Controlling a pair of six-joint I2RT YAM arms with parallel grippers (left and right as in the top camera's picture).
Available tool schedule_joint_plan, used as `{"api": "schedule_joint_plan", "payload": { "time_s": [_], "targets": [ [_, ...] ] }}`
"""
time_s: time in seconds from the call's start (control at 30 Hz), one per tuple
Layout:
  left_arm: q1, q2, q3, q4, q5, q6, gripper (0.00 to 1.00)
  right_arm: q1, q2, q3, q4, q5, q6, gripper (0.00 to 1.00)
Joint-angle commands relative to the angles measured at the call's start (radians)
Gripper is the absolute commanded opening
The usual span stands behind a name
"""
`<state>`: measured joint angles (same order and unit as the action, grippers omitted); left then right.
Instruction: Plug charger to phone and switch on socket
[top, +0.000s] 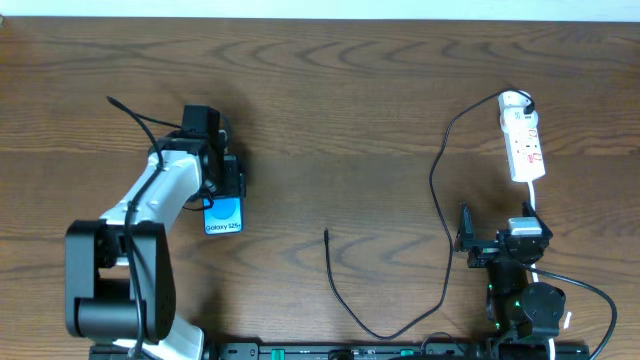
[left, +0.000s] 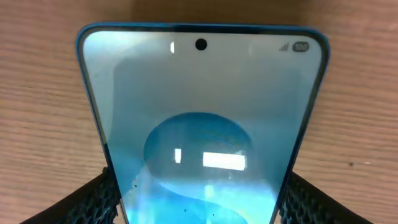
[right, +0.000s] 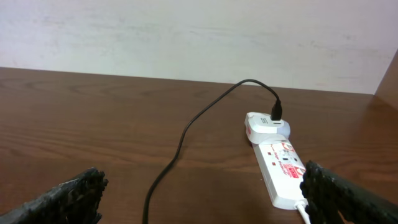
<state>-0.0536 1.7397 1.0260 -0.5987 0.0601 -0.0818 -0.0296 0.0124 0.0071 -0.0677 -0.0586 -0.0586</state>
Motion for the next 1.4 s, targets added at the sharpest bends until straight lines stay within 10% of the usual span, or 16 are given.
{"api": "schedule_joint_plan", "payload": {
  "time_s": [0.0, 1.03, 1.17, 1.37],
  "targets": [
    [0.003, 0.021, 0.0, 0.003, -0.016, -0.002, 0.07, 0.003, -0.006, -0.002, -0.004, 0.003, 0.013, 0.99],
    [0.003, 0.047, -0.058, 0.089, -0.016, -0.002, 0.09, 0.003, -0.006, -0.002, -0.004, 0.003, 0.013, 0.99],
    [0.003, 0.047, -0.058, 0.089, -0.016, -0.002, 0.43, 0.003, -0.006, -0.002, -0.004, 0.003, 0.013, 0.99],
    [0.003, 0.047, -0.058, 0.088, -0.016, -0.002, 0.66, 0.003, -0.006, -0.002, -0.004, 0.003, 0.013, 0.99]
  ]
}}
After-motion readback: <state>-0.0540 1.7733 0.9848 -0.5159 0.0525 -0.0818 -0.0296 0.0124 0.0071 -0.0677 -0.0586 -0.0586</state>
